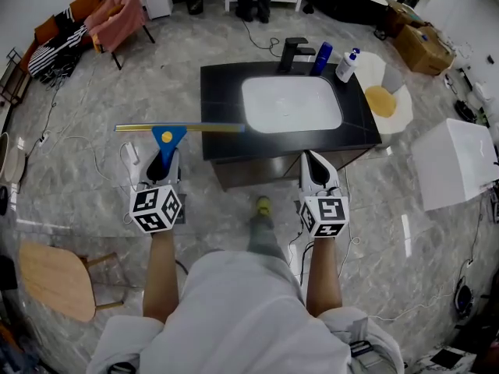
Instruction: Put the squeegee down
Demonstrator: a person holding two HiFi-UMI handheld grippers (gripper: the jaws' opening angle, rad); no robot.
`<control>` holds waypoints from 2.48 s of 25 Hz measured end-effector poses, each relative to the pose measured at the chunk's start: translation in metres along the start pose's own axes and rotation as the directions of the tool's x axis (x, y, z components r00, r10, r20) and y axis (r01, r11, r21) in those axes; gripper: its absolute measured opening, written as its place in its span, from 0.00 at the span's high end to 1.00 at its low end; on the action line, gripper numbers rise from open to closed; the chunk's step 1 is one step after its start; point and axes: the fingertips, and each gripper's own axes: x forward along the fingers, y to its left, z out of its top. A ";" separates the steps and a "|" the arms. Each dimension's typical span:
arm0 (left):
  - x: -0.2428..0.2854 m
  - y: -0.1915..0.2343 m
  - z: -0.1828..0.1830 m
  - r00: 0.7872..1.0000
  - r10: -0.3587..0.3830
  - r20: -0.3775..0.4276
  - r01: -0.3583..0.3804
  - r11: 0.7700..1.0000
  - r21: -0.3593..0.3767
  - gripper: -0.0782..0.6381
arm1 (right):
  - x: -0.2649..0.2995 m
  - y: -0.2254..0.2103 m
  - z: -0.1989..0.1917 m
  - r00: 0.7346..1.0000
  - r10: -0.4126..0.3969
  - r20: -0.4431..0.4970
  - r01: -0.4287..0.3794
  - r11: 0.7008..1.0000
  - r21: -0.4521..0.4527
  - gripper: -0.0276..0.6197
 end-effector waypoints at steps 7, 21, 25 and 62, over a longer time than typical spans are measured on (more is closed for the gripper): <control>0.093 -0.006 0.011 0.998 0.059 -0.032 -0.059 0.998 -0.009 0.71 | 0.092 -0.064 0.000 0.998 0.062 -0.010 -0.062 0.998 0.026 0.95; 0.278 -0.029 0.035 0.987 0.144 -0.070 -0.146 0.989 -0.024 0.71 | 0.257 -0.187 0.009 0.984 0.172 -0.046 -0.171 0.985 0.012 0.95; 0.309 -0.032 0.039 0.985 0.152 -0.084 -0.154 0.988 -0.016 0.71 | 0.282 -0.200 0.009 0.980 0.192 -0.050 -0.192 0.981 0.016 0.95; 0.509 0.014 -0.060 0.936 0.096 -0.337 -0.130 0.988 -0.079 0.71 | 0.405 -0.212 -0.034 0.971 0.170 -0.168 -0.164 0.985 0.053 0.95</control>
